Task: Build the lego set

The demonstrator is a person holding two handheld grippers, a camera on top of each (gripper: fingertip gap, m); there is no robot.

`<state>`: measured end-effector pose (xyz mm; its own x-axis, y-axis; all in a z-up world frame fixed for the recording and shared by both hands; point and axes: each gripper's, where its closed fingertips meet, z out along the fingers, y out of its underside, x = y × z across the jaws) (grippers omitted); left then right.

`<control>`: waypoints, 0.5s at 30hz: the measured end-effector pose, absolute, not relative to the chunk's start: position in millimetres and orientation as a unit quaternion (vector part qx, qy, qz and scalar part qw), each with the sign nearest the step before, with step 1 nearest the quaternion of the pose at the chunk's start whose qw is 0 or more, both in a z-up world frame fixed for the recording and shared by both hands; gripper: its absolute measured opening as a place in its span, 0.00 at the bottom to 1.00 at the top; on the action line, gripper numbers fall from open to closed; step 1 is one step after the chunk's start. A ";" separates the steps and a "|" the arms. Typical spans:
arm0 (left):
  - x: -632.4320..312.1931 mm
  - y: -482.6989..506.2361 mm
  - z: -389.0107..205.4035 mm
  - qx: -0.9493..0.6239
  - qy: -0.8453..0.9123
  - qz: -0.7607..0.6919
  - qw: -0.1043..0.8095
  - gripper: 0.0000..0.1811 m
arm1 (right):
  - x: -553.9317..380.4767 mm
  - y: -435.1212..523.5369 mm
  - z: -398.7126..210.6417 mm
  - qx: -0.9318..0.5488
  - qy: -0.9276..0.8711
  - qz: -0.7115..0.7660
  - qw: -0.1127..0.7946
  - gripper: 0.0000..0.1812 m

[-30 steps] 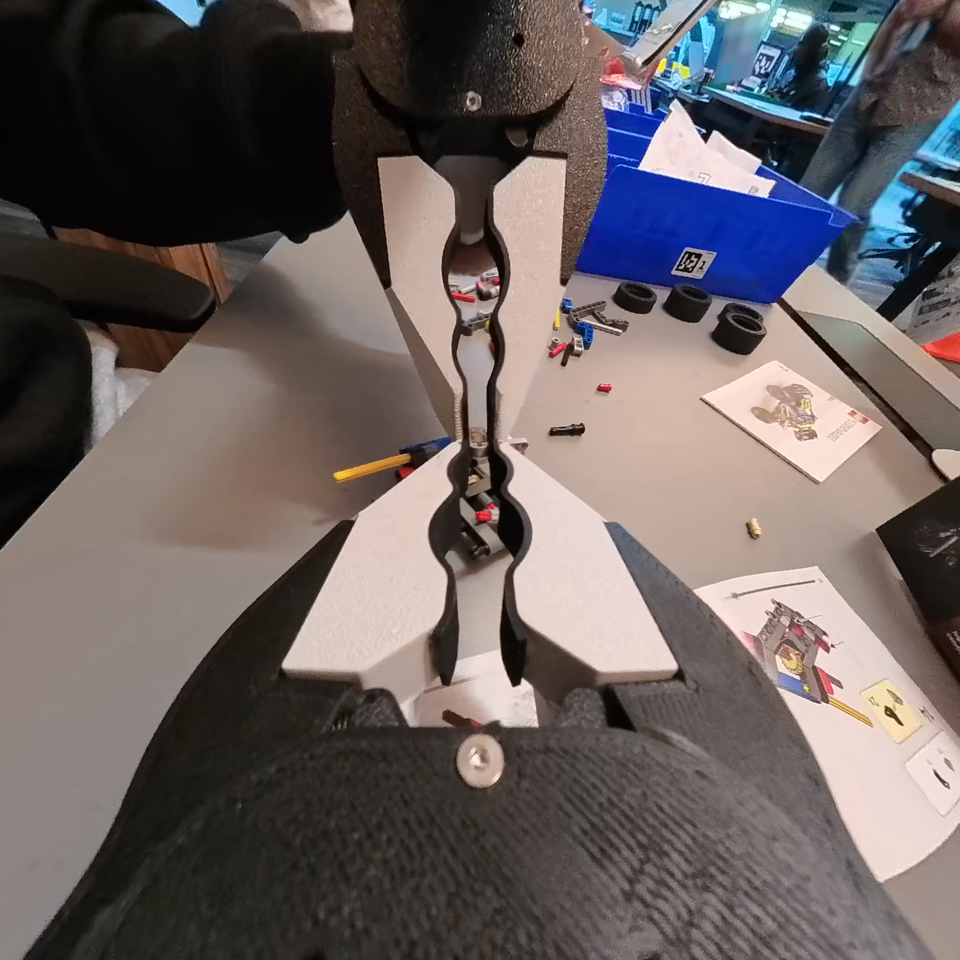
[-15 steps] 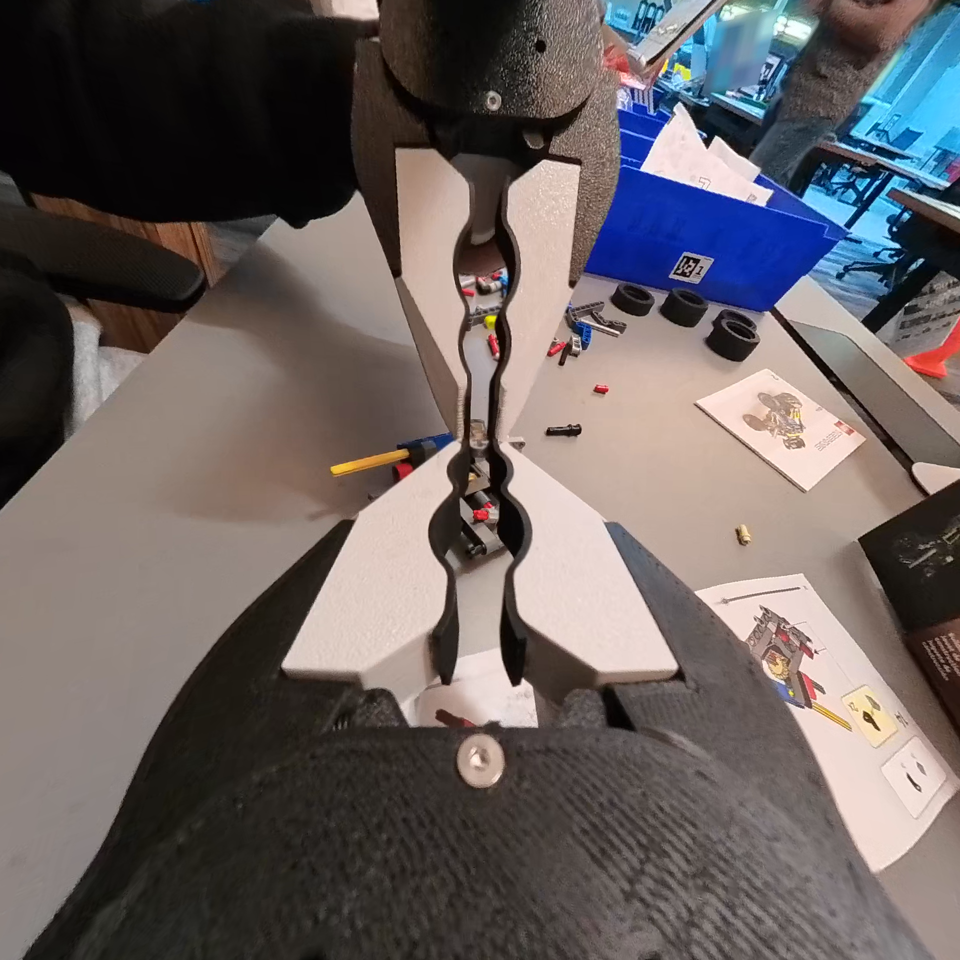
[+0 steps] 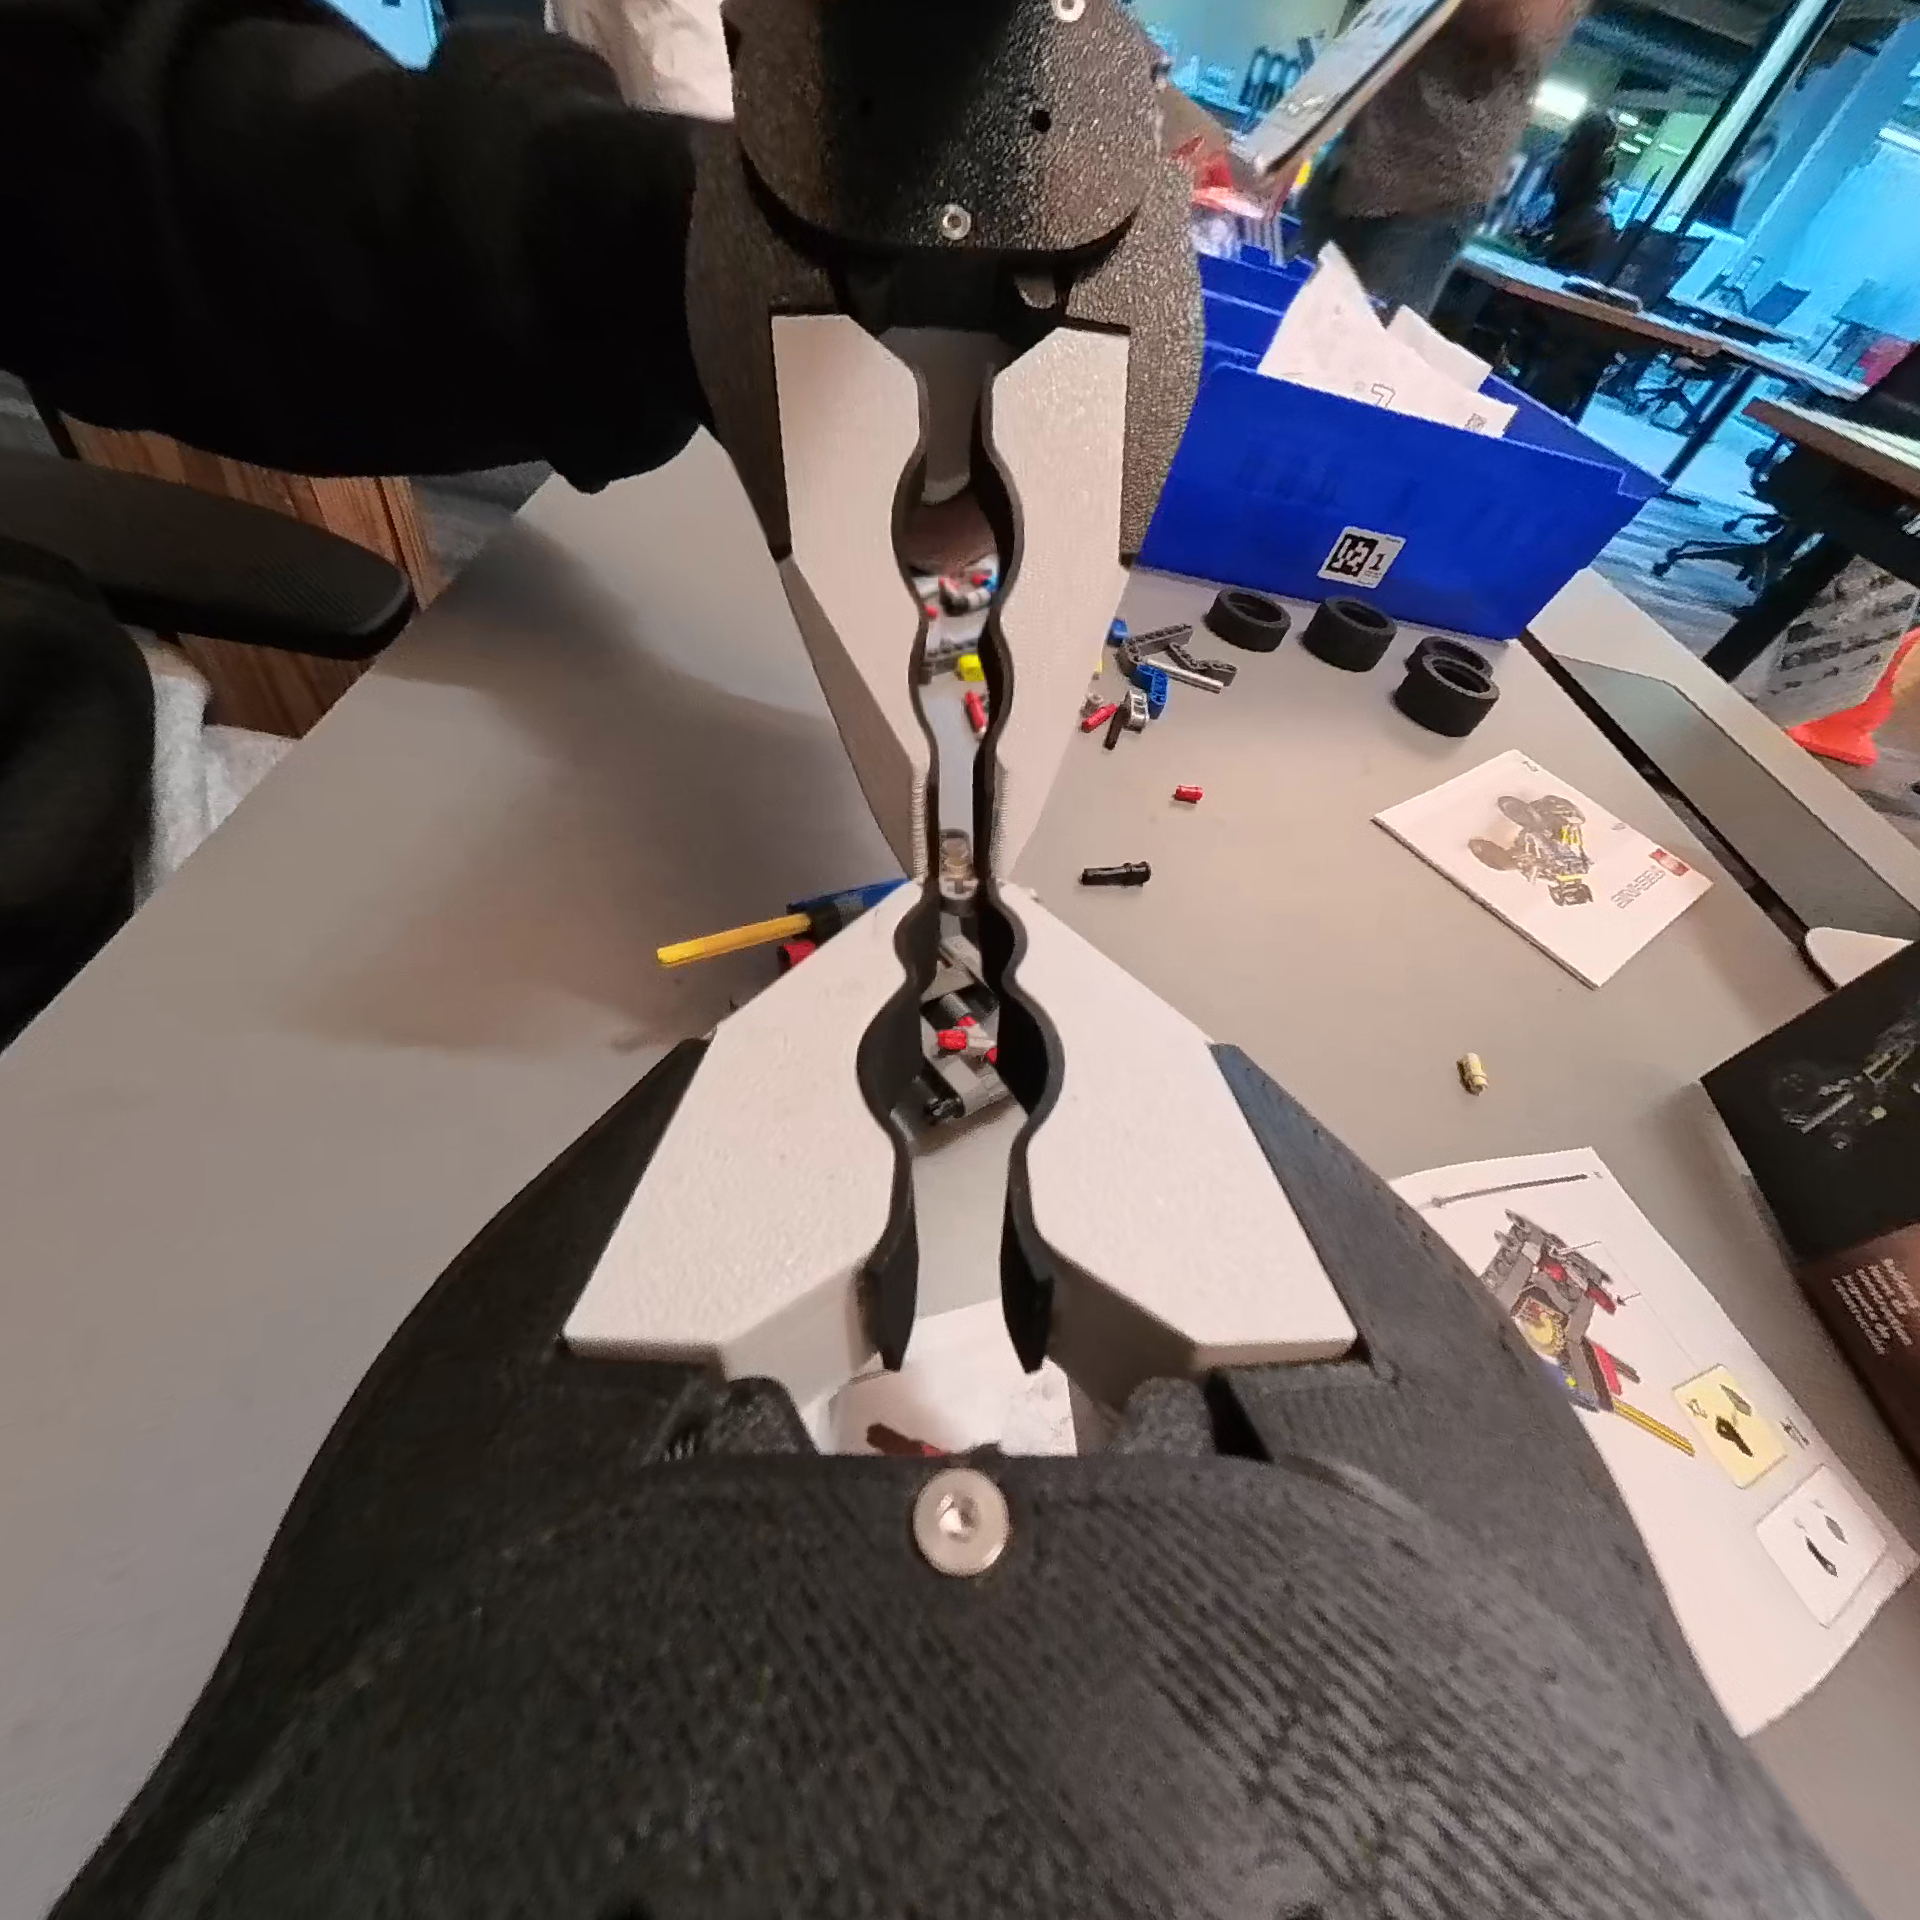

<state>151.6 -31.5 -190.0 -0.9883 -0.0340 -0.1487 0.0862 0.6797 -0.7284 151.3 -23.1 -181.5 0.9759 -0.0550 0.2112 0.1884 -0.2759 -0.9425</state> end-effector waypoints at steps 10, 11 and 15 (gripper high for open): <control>152.0 -33.3 -186.2 -0.014 0.904 -0.423 0.054 0.02 | 152.0 -24.8 -177.1 -0.781 -0.026 -0.075 0.620 0.03; 151.9 -33.0 -186.9 -0.018 0.905 -0.423 0.049 0.02 | 151.8 -24.6 -178.0 -0.783 -0.027 -0.077 0.617 0.03; 151.7 -33.0 -184.6 -0.036 0.893 -0.447 0.031 0.02 | 150.5 -24.5 -176.0 -0.778 -0.027 -0.070 0.624 0.02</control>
<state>151.7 -33.0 -184.6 -0.9955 -0.0917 -0.0229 -0.0367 0.5979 -0.8008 150.5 -24.5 -176.0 0.9888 -0.0447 0.1424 0.1293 -0.2198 -0.9669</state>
